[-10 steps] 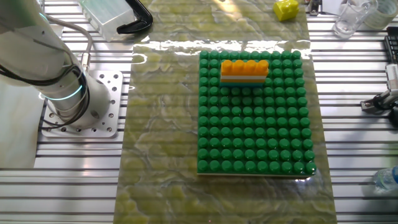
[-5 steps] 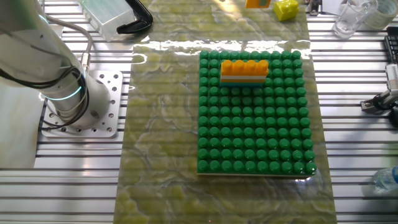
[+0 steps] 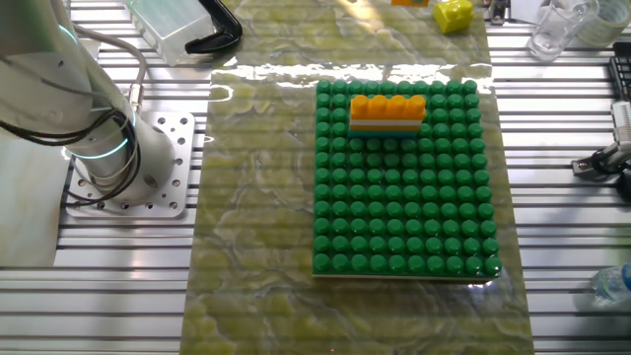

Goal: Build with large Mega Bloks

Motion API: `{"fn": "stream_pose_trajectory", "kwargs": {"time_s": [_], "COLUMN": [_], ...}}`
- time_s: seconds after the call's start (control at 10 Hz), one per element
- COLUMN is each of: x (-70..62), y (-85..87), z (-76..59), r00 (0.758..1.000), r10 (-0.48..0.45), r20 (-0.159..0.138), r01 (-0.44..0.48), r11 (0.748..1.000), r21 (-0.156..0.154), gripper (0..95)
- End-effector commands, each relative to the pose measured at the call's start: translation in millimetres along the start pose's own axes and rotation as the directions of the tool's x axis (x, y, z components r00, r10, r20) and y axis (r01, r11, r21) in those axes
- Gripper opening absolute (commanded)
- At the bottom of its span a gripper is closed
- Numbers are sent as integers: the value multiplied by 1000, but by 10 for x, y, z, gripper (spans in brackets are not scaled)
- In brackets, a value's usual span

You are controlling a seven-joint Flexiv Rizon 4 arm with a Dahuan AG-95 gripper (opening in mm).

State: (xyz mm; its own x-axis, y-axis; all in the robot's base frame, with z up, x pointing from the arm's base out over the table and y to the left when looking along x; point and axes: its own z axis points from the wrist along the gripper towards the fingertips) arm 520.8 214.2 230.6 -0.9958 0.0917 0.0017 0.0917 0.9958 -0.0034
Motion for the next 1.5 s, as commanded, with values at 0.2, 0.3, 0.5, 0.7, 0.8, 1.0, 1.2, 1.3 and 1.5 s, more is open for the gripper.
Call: {"fn": "stream_pose_trajectory", "kwargs": {"time_s": [0.2, 0.3, 0.5, 0.7, 0.8, 1.0, 1.2, 1.3, 1.5], "x": [140, 190, 237, 211, 176, 134, 95, 75, 128], "y": [-499, -716, -1066, -1379, -1504, -1622, -1686, -1708, -1719], "z": [-55, -107, -124, -33, 37, 129, 205, 265, 356], "r00": [1000, 999, 997, 992, 990, 990, 988, 987, 990], "r10": [-17, -31, -75, -123, -137, -140, -156, -159, -143], "r20": [-1, -15, -20, -18, -12, -5, 1, -3, -3], "r01": [17, 32, 75, 124, 138, 140, 156, 159, 143], "r11": [1000, 999, 997, 992, 990, 989, 987, 986, 989], "r21": [-3, 16, 25, 33, 36, 50, 47, 45, 33], "gripper": [0, 0, 0, 0, 0, 0, 0, 0, 0]}}
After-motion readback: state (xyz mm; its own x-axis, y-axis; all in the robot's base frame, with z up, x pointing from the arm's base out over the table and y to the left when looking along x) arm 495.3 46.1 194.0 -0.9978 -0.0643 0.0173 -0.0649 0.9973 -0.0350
